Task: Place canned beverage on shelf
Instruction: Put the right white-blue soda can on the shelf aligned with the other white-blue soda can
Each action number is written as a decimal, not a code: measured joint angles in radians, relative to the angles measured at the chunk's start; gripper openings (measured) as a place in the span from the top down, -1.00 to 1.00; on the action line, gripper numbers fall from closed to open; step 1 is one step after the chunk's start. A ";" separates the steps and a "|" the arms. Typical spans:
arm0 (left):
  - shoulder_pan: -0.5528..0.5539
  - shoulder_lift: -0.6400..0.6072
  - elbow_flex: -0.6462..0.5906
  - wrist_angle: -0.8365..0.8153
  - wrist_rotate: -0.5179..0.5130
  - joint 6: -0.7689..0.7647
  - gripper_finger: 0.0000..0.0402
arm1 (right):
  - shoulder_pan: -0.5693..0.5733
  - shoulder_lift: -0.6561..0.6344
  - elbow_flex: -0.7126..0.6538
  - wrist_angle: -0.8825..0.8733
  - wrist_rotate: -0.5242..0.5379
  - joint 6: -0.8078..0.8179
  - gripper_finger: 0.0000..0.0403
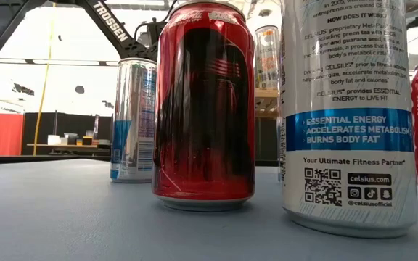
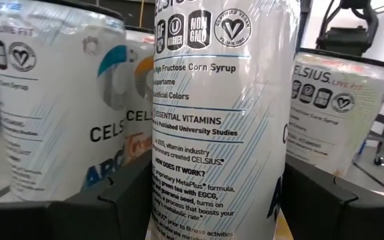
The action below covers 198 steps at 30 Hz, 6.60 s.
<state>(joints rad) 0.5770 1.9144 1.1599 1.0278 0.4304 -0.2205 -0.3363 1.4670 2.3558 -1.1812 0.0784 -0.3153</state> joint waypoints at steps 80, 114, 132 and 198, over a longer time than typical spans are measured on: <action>0.011 0.010 0.084 -0.181 0.104 0.085 -0.63 | 0.002 0.054 -0.009 -0.099 -0.010 0.000 -0.32; 0.003 0.010 0.089 -0.184 0.041 0.130 -0.63 | -0.087 0.326 -0.009 0.013 0.001 -0.216 -0.32; 0.000 0.011 0.089 -0.210 0.060 0.152 -0.63 | -0.147 0.421 -0.009 0.001 -0.071 -0.269 -0.32; 0.053 -0.134 0.087 -0.612 0.111 0.265 -0.63 | -0.194 0.494 -0.002 -0.090 -0.048 -0.257 0.06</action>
<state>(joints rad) 0.6300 1.7802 1.2472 0.4160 0.5411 0.0440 -0.5308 1.9606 2.3542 -1.2711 0.0307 -0.5727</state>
